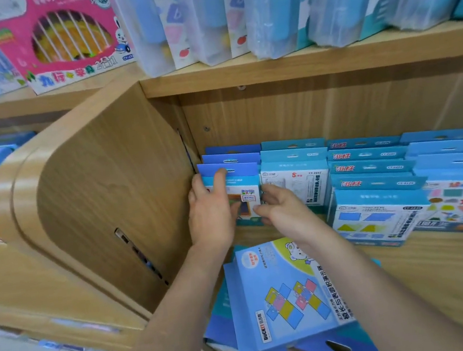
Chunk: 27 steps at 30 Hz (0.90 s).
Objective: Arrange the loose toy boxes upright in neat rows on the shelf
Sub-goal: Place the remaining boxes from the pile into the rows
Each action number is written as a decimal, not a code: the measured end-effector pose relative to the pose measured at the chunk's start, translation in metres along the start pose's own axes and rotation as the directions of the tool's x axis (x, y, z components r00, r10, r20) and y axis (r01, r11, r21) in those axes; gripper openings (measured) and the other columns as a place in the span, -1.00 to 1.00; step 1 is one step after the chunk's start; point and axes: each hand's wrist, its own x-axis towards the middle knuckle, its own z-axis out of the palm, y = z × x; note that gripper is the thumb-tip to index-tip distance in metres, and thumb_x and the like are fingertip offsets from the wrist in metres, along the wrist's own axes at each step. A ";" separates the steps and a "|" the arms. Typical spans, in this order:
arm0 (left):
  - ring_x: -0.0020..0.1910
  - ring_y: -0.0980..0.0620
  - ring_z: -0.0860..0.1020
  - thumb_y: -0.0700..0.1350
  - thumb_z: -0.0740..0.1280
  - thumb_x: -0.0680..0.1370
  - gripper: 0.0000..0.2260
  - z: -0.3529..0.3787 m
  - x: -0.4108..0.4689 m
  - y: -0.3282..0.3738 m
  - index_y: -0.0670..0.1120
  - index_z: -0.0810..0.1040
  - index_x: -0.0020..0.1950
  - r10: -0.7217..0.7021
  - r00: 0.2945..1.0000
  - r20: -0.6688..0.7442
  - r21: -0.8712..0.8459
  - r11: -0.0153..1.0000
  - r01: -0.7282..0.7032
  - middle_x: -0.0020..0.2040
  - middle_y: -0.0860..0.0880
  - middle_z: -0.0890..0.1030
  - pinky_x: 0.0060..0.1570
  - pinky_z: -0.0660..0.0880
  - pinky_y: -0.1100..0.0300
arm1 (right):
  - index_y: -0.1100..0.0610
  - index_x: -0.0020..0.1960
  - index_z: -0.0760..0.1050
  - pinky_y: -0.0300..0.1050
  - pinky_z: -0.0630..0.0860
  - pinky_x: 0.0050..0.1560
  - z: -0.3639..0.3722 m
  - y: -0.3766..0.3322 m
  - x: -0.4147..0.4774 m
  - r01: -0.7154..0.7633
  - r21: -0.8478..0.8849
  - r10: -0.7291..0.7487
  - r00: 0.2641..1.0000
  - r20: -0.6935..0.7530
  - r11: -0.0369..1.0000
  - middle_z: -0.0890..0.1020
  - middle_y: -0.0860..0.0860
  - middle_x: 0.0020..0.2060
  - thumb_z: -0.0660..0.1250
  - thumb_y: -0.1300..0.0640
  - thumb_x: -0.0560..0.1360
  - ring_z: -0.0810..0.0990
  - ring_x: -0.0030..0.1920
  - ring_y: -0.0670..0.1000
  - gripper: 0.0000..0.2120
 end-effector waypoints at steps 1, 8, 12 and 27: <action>0.42 -0.16 0.23 -0.04 0.38 0.50 -0.42 0.000 0.000 0.000 0.08 0.17 0.44 0.004 1.000 -0.004 -0.001 1.000 -0.004 0.45 -0.15 0.15 0.27 0.38 0.04 | -0.16 0.18 0.39 0.06 0.41 0.32 -0.001 0.000 0.000 0.004 0.011 -0.004 1.000 -0.003 1.000 0.56 -0.15 0.11 0.24 0.26 0.54 0.52 0.20 -0.07 -0.65; 0.39 -0.15 0.27 -0.03 0.39 0.50 -0.42 0.001 0.003 -0.002 0.08 0.17 0.42 0.027 0.999 -0.021 0.027 0.999 -0.026 0.41 -0.15 0.19 0.22 0.42 0.06 | -0.16 0.15 0.41 -0.08 0.48 0.25 -0.006 -0.007 -0.003 0.062 0.090 -0.059 0.998 -0.031 0.994 0.55 -0.31 -0.03 0.20 0.29 0.57 0.54 0.07 -0.22 -0.65; 0.39 -0.15 0.28 -0.01 0.39 0.50 -0.42 0.002 0.003 -0.002 0.09 0.18 0.42 0.027 0.999 -0.018 0.038 0.999 -0.026 0.41 -0.15 0.19 0.22 0.43 0.06 | -0.17 0.18 0.39 -0.08 0.45 0.28 -0.006 -0.005 -0.006 0.074 0.082 -0.072 0.997 -0.035 0.994 0.54 -0.34 -0.03 0.21 0.28 0.57 0.53 0.11 -0.22 -0.63; 0.38 -0.06 0.28 -0.10 0.32 0.53 -0.58 -0.025 -0.027 0.000 0.04 0.34 0.38 0.107 0.994 -0.004 -0.039 0.993 -0.107 0.42 -0.07 0.31 0.18 0.43 0.10 | -0.12 0.35 0.39 -0.13 0.43 0.24 -0.053 -0.012 -0.079 0.169 -0.510 -0.182 0.983 0.024 0.844 0.52 -0.18 0.23 0.29 0.06 0.54 0.47 0.20 -0.22 -0.61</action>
